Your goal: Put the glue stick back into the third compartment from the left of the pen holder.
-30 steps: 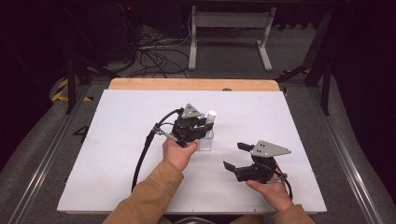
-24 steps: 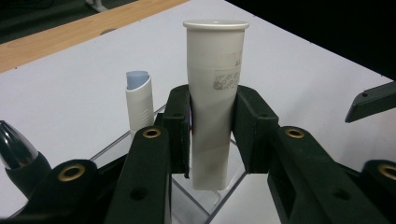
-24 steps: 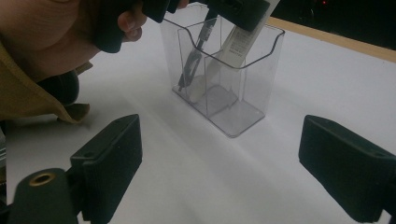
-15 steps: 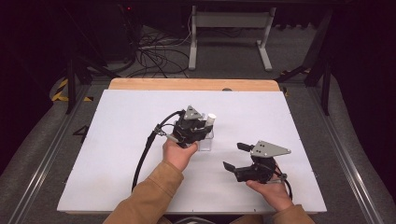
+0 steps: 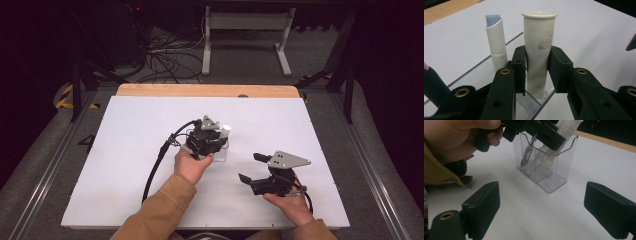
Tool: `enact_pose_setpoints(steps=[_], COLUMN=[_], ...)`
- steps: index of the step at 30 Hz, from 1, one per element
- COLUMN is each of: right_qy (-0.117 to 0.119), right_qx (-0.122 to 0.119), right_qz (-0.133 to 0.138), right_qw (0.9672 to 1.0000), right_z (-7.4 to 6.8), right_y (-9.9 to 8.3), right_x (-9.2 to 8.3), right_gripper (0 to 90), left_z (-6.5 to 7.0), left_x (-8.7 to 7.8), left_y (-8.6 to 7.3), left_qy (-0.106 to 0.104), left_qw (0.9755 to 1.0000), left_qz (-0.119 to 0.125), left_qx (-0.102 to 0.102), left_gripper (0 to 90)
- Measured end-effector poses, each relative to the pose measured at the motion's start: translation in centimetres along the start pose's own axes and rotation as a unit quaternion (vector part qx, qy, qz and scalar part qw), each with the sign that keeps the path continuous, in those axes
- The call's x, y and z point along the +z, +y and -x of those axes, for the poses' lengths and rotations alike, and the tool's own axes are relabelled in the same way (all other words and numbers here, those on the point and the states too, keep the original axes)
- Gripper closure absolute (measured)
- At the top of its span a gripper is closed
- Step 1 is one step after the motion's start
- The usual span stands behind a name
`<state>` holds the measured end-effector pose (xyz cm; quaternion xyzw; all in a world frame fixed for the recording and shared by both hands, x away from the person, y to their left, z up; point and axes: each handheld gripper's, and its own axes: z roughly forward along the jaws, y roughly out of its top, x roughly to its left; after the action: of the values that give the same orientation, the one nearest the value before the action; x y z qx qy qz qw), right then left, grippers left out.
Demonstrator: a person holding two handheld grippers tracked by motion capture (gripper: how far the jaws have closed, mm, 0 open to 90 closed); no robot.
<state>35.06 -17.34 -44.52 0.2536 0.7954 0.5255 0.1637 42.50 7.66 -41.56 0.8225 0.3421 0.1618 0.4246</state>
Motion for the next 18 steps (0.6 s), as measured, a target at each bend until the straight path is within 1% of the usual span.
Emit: enact_pose_setpoints(steps=[3,4,5,6,7,8,10,11,14,18], right_qy=[0.000,0.000,0.000,-0.001,-0.001,0.000,-0.001,-0.001,-0.001,-0.001], right_qx=[-0.003,-0.002,-0.002,-0.002,-0.002,0.000,-0.001,0.001,0.000,0.002], right_qz=[0.000,0.001,0.001,0.001,0.001,0.003,0.003,0.002,0.002,0.004], right_qw=[1.0000,1.0000,1.0000,1.0000,1.0000,1.0000,1.0000,1.0000,1.0000,1.0000], right_z=[0.0,0.0,0.0,0.0,0.1,0.0,0.1,0.1,0.1,0.0], right_y=[0.0,0.0,0.0,0.0,0.0,0.0,0.0,0.0,0.1,0.1], right_x=[0.0,0.0,0.0,0.0,-0.1,-0.1,-0.1,-0.1,-0.1,-0.1], right_gripper=[13.6,13.6,13.6,13.6,13.6,13.6,13.6,13.6,13.5,13.5], left_z=[0.0,0.1,0.1,0.1,0.0,-0.1,-0.1,-0.1,0.2,0.2], left_x=[0.0,0.0,-0.1,-0.2,-0.4,-0.8,-1.6,-2.0,-3.5,-4.7], left_y=[0.0,0.0,0.1,0.1,0.2,0.2,0.3,0.4,0.6,0.5], left_qy=[-0.005,-0.003,0.000,0.006,0.006,0.002,0.001,0.004,0.016,0.014], left_qw=[1.0000,1.0000,1.0000,1.0000,0.9999,0.9999,0.9996,0.9995,0.9985,0.9979], left_qz=[0.000,0.000,0.002,0.002,0.008,0.014,0.027,0.033,0.049,0.059], left_qx=[-0.003,-0.003,-0.003,-0.004,-0.005,-0.007,-0.002,0.003,0.017,0.020], left_gripper=[68.4,67.7,65.4,58.7,53.2,49.7,43.6,39.7,33.4,28.0])
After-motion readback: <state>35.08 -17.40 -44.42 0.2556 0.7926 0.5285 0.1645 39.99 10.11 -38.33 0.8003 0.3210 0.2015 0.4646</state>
